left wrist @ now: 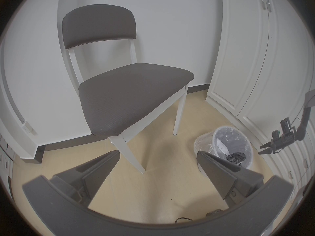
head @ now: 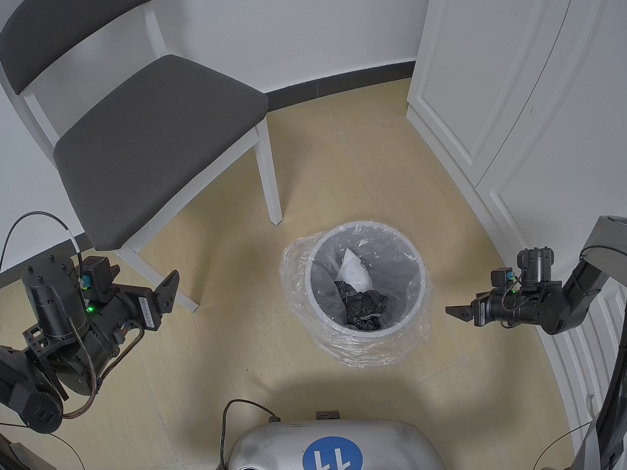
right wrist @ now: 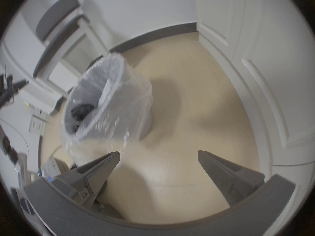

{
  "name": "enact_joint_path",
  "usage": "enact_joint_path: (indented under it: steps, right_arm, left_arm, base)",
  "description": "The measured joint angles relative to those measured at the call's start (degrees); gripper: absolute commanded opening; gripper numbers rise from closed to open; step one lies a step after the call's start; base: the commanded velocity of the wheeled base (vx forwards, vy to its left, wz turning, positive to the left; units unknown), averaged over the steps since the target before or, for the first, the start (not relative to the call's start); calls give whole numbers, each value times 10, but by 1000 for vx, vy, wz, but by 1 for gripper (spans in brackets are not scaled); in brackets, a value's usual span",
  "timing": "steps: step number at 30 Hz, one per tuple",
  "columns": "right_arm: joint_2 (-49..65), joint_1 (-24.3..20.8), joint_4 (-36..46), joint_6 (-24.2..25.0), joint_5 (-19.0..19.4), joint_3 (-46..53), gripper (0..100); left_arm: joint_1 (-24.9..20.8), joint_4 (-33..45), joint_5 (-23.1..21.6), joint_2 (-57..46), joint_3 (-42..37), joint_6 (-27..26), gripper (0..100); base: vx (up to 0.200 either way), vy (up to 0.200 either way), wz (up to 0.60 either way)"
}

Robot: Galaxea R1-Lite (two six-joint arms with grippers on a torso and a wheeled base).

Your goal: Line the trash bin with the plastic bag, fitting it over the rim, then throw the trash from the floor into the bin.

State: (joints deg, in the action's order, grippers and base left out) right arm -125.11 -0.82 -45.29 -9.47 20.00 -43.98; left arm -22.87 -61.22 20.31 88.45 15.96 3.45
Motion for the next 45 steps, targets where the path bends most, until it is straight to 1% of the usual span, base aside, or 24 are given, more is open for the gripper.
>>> enact_joint_path:
  steps: [1,4,9,16,18,21,23,26,29,31,38,41,45]
  right_arm:
    - [-9,-3,-23,23,5,-1,100]
    - [-33,-14,-79,70,15,-1,100]
    - [-73,-32,-144,111,22,-3,100]
    - [-138,-50,-158,126,22,-28,100]
    - [-152,-51,-162,144,22,-37,100]
    - [-168,-52,-171,189,23,-51,100]
    - [-177,-53,-174,206,24,-60,100]
    - [-186,-52,-173,212,30,-68,100]
    - [-193,-50,-171,213,48,-76,100]
    - [-198,-47,-165,217,52,-82,100]
    - [-213,-36,-135,248,50,-119,100]
    - [-219,-30,-134,250,48,-126,100]
    - [-214,-28,-133,250,48,-111,100]
  left_arm:
    - [0,0,0,0,0,0,100]
    - [0,0,0,1,0,0,100]
    - [0,0,0,2,0,0,100]
    - [1,0,0,3,0,0,100]
    - [1,0,0,3,0,0,100]
    - [1,0,0,3,0,0,100]
    - [1,0,0,4,0,0,100]
    - [0,0,-1,6,-2,0,100]
    - [-2,0,-1,11,-4,-1,100]
    - [-3,-1,-1,16,-5,-1,100]
    - [-12,-1,0,28,-8,-1,100]
    - [-17,-1,0,30,-10,0,100]
    - [-25,-1,0,32,-11,0,100]
  base:
    - [0,0,0]
    - [0,0,0]
    - [0,0,0]
    - [0,0,0]
    - [0,0,0]
    - [0,0,0]
    - [0,0,0]
    - [0,0,0]
    - [0,0,0]
    - [0,0,0]
    - [0,0,0]
    - [0,0,0]
    - [0,0,0]
